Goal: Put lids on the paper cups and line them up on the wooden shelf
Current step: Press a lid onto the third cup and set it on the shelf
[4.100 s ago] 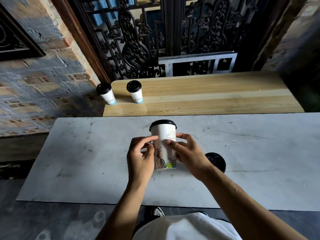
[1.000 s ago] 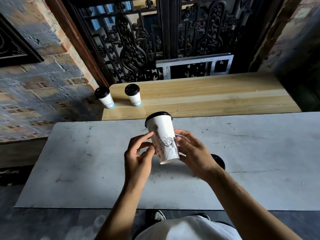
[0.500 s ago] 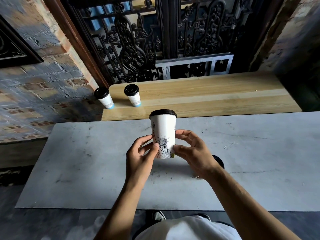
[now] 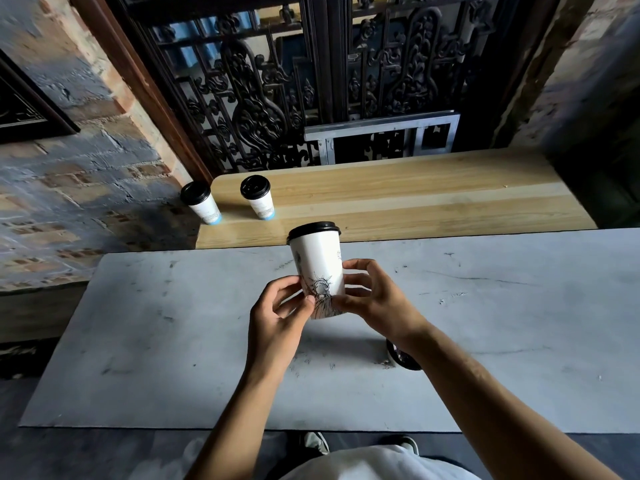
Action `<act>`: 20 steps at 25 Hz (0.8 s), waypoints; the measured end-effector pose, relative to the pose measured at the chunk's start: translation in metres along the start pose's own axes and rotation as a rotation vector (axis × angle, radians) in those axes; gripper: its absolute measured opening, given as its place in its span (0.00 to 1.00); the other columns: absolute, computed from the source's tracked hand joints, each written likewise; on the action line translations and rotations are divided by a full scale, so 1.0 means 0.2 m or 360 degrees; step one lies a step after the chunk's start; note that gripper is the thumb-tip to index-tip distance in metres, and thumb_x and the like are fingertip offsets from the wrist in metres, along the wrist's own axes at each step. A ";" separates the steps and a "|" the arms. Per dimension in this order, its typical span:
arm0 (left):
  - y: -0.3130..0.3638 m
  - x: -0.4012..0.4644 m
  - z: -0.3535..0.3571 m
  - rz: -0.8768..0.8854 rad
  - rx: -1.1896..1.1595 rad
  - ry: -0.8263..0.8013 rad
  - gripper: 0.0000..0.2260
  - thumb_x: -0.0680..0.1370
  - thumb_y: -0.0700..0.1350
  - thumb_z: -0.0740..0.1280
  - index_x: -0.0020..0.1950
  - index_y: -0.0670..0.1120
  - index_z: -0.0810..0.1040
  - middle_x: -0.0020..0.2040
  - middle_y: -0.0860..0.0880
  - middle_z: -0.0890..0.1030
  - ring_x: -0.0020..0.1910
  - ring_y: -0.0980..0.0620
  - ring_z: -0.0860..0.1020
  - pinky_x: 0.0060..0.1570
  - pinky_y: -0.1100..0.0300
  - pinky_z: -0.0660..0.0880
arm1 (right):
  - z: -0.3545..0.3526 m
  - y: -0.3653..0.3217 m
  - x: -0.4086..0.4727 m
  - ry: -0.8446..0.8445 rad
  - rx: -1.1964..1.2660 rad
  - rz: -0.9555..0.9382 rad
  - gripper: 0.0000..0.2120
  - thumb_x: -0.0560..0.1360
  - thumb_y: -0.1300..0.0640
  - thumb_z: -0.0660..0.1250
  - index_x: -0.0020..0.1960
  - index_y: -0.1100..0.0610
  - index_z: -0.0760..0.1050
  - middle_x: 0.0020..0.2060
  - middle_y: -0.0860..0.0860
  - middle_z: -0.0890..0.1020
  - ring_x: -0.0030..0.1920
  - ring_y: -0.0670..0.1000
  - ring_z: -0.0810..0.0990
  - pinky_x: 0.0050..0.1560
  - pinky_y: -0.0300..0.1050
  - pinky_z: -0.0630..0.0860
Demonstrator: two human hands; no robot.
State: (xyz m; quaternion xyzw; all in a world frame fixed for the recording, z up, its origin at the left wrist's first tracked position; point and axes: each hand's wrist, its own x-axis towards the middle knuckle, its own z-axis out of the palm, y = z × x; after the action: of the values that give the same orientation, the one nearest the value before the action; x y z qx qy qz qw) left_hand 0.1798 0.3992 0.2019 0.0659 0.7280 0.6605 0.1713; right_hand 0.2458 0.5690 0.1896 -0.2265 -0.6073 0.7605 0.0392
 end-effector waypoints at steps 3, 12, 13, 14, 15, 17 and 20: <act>0.03 0.00 0.04 -0.0054 0.0027 -0.0060 0.18 0.77 0.31 0.71 0.62 0.47 0.78 0.52 0.48 0.88 0.49 0.60 0.86 0.47 0.71 0.78 | -0.06 -0.02 0.07 -0.0040 -0.0250 -0.0005 0.34 0.70 0.66 0.79 0.71 0.58 0.67 0.60 0.58 0.82 0.49 0.52 0.86 0.48 0.49 0.84; -0.03 0.39 0.12 -0.0301 0.0250 -0.0160 0.32 0.73 0.31 0.76 0.74 0.44 0.70 0.63 0.45 0.82 0.54 0.51 0.84 0.45 0.69 0.80 | -0.14 -0.08 0.48 -0.0272 -0.0814 0.0005 0.23 0.68 0.63 0.79 0.62 0.54 0.80 0.54 0.50 0.87 0.51 0.51 0.88 0.53 0.53 0.84; -0.07 0.48 0.13 -0.0312 0.0278 -0.0197 0.33 0.72 0.31 0.77 0.73 0.44 0.70 0.63 0.45 0.83 0.53 0.52 0.84 0.45 0.67 0.81 | -0.14 -0.08 0.57 -0.0276 -0.0867 0.0026 0.23 0.68 0.62 0.79 0.61 0.54 0.79 0.54 0.50 0.86 0.53 0.52 0.87 0.53 0.49 0.84; -0.11 0.59 0.13 -0.0314 0.0305 -0.0235 0.33 0.71 0.31 0.78 0.73 0.46 0.71 0.62 0.46 0.83 0.53 0.53 0.85 0.47 0.65 0.82 | -0.14 -0.07 0.67 -0.0278 -0.0920 0.0039 0.24 0.68 0.61 0.80 0.62 0.54 0.78 0.56 0.50 0.85 0.54 0.53 0.86 0.52 0.43 0.83; -0.15 0.70 0.14 -0.0324 0.0346 -0.0270 0.34 0.69 0.34 0.79 0.72 0.47 0.72 0.62 0.47 0.83 0.53 0.53 0.86 0.49 0.62 0.83 | -0.14 -0.05 0.78 -0.0278 -0.0966 0.0053 0.26 0.68 0.60 0.80 0.64 0.54 0.77 0.58 0.51 0.84 0.56 0.52 0.85 0.50 0.39 0.82; -0.23 0.92 0.15 -0.0353 0.0416 -0.0313 0.34 0.65 0.42 0.80 0.69 0.52 0.72 0.63 0.49 0.83 0.54 0.54 0.86 0.54 0.55 0.83 | -0.15 0.00 1.00 -0.0257 -0.1063 0.0091 0.30 0.67 0.58 0.81 0.66 0.54 0.74 0.60 0.51 0.81 0.55 0.52 0.84 0.50 0.39 0.80; -0.39 1.27 0.21 -0.0392 0.0363 -0.0364 0.35 0.58 0.49 0.76 0.64 0.60 0.70 0.63 0.50 0.81 0.55 0.51 0.84 0.58 0.50 0.82 | -0.17 0.09 1.35 -0.0207 -0.1245 0.0079 0.34 0.65 0.56 0.82 0.67 0.55 0.72 0.60 0.50 0.81 0.51 0.49 0.84 0.51 0.48 0.81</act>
State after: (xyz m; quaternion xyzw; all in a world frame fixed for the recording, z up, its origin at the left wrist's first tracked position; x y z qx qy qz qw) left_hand -0.0335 0.5110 0.0804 0.0699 0.7764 0.5362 0.3238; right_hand 0.0213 0.6858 0.0862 -0.1902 -0.8468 0.4851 -0.1071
